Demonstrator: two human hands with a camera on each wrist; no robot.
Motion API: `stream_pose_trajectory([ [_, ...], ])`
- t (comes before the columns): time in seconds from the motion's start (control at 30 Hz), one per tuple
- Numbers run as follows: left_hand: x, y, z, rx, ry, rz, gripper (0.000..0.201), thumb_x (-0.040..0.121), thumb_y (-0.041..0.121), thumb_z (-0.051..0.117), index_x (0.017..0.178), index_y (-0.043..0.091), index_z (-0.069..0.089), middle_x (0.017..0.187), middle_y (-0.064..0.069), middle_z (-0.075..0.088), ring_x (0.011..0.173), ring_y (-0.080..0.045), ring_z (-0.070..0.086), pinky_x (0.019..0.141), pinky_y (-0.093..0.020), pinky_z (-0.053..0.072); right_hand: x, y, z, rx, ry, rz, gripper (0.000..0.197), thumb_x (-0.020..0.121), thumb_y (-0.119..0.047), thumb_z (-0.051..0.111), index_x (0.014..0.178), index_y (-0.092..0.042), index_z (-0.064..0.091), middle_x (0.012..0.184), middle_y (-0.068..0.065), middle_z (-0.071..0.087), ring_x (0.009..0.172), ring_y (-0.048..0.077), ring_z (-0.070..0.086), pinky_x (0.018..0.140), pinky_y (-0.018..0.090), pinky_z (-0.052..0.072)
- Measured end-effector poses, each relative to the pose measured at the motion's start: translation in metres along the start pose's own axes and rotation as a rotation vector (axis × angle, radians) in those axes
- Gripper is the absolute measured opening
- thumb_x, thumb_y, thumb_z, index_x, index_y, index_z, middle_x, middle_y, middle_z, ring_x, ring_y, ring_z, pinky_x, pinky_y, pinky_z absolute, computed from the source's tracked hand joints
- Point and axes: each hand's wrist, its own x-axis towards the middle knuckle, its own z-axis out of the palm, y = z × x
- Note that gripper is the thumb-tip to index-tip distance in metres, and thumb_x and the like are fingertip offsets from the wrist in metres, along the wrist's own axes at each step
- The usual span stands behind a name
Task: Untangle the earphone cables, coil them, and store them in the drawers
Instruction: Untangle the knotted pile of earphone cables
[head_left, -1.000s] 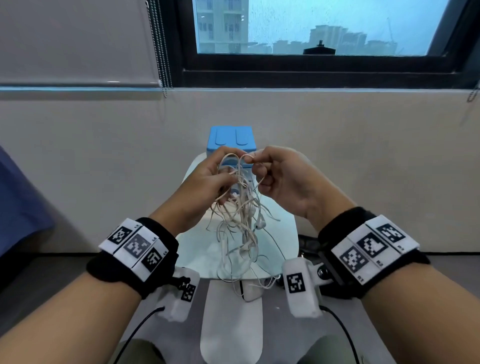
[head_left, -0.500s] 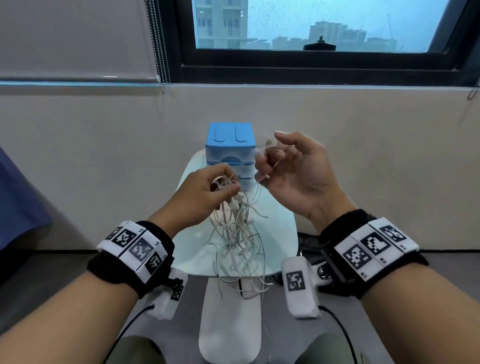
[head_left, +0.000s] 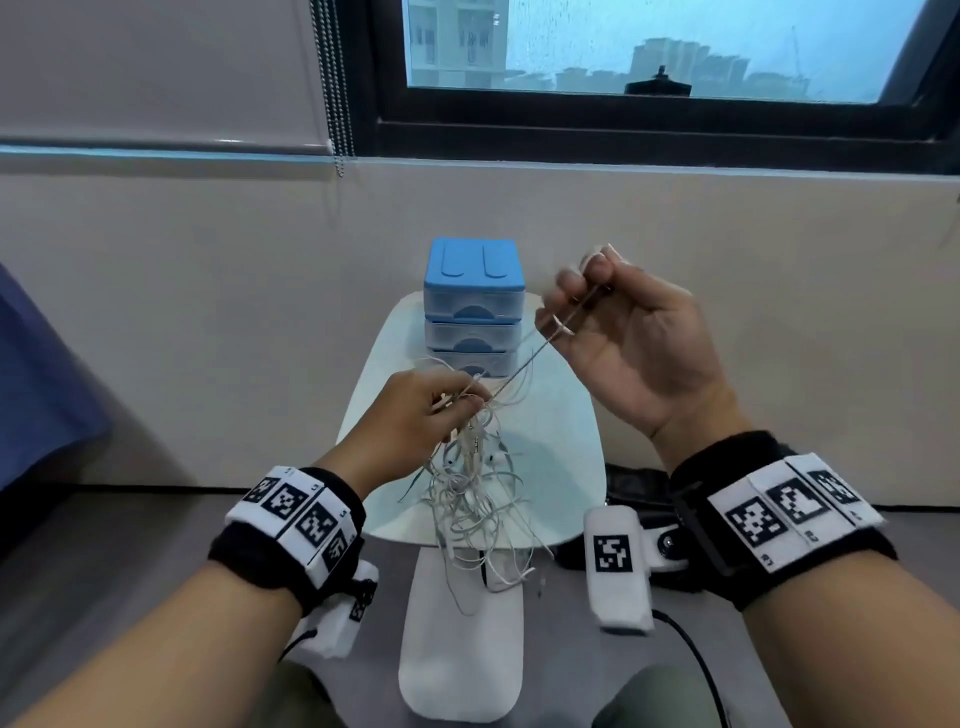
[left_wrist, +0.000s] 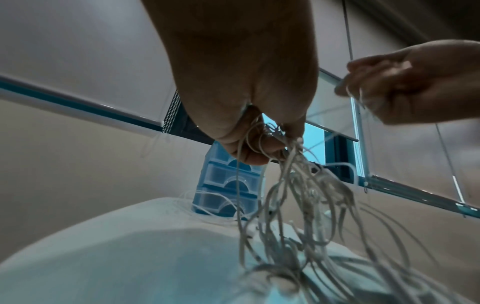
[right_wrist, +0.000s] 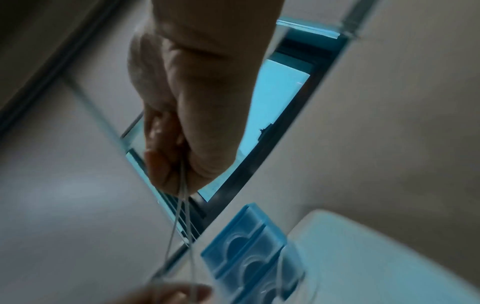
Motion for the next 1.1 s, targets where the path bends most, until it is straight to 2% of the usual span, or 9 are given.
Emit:
stream_pose_trajectory([
  [0.13,0.004,0.009,-0.008,-0.024,-0.001,-0.001,0.011,0.097,0.025,0.071,0.103,0.026,0.081,0.086,0.013,0.073,0.076,-0.004,0.066,0.069,-0.018,0.048,0.0,0.002,-0.004,-0.491,0.182,0.179,0.035,0.104,-0.029,0.053,0.072,-0.02,0.04,0.052,-0.004,0.023,0.038,0.01,0.019,0.045,0.023,0.026],
  [0.27,0.012,0.024,-0.012,-0.01,0.014,0.013,0.009,0.094,0.022,0.075,0.098,0.024,0.082,0.084,0.012,0.074,0.076,-0.006,0.067,0.074,-0.026,0.054,-0.002,0.016,-0.002,-1.266,0.081,0.318,0.029,0.091,-0.031,0.077,0.097,-0.014,0.055,0.054,-0.009,0.038,0.042,0.008,0.034,0.042,0.023,0.031],
  [0.37,0.029,0.037,-0.016,0.065,0.021,0.055,0.009,0.091,0.015,0.075,0.092,0.021,0.082,0.076,0.017,0.069,0.075,0.002,0.062,0.069,-0.016,0.043,0.008,0.022,0.006,-1.68,-0.033,0.233,0.022,0.091,-0.035,0.074,0.088,-0.014,0.07,0.066,-0.006,0.056,0.062,0.017,0.055,0.054,0.029,0.044],
  [0.5,0.054,0.054,-0.029,0.121,0.074,0.097,0.024,0.086,0.003,0.07,0.073,0.022,0.075,0.063,0.019,0.064,0.065,0.002,0.056,0.066,-0.025,0.042,0.016,0.018,0.016,-1.2,-0.008,-0.066,0.022,0.094,-0.02,0.068,0.083,-0.001,0.072,0.076,0.011,0.064,0.073,0.008,0.058,0.075,0.022,0.047],
  [0.57,0.062,0.055,-0.034,0.123,0.113,0.107,0.034,0.093,0.01,0.07,0.063,0.027,0.066,0.053,0.026,0.057,0.057,0.01,0.052,0.061,-0.014,0.036,0.014,0.006,0.029,-0.997,-0.016,-0.193,0.019,0.095,-0.011,0.064,0.083,0.001,0.07,0.085,0.011,0.061,0.08,0.005,0.055,0.078,0.016,0.041],
  [0.67,0.064,0.049,-0.032,0.101,0.096,0.159,0.011,0.093,0.017,0.076,0.086,0.025,0.078,0.069,0.026,0.064,0.066,0.015,0.058,0.065,-0.006,0.036,0.012,-0.021,0.048,-0.741,0.02,-0.324,0.017,0.091,-0.015,0.058,0.075,-0.011,0.062,0.103,0.01,0.072,0.099,0.01,0.064,0.088,0.029,0.04],
  [0.77,0.061,0.04,-0.024,0.112,0.053,0.14,0.007,0.095,0.02,0.073,0.094,0.02,0.08,0.082,0.019,0.069,0.075,0.009,0.061,0.07,-0.011,0.04,0.007,-0.042,0.06,-0.327,0.006,-0.326,0.027,0.1,-0.012,0.047,0.073,-0.014,0.046,0.07,0.012,0.061,0.07,0.024,0.064,0.08,0.039,0.051],
  [0.9,0.054,0.031,-0.018,0.103,0.035,0.076,0.018,0.101,0.027,0.064,0.094,0.018,0.078,0.081,0.009,0.07,0.066,0.001,0.057,0.065,-0.022,0.043,0.002,-0.051,0.054,-0.614,0.23,-0.239,0.022,0.102,-0.019,0.053,0.083,-0.019,0.043,0.053,-0.002,0.028,0.04,0.013,0.022,0.044,0.025,0.031],
  [1.1,0.047,0.032,-0.01,0.09,0.007,0.044,0.021,0.103,0.025,0.06,0.09,0.016,0.073,0.074,0.008,0.065,0.063,-0.002,0.052,0.059,-0.02,0.038,0.005,-0.014,0.016,-1.299,0.191,0.311,0.033,0.091,-0.039,0.075,0.107,-0.014,0.061,0.064,0.0,0.045,0.048,0.012,0.039,0.04,0.023,0.035],
])
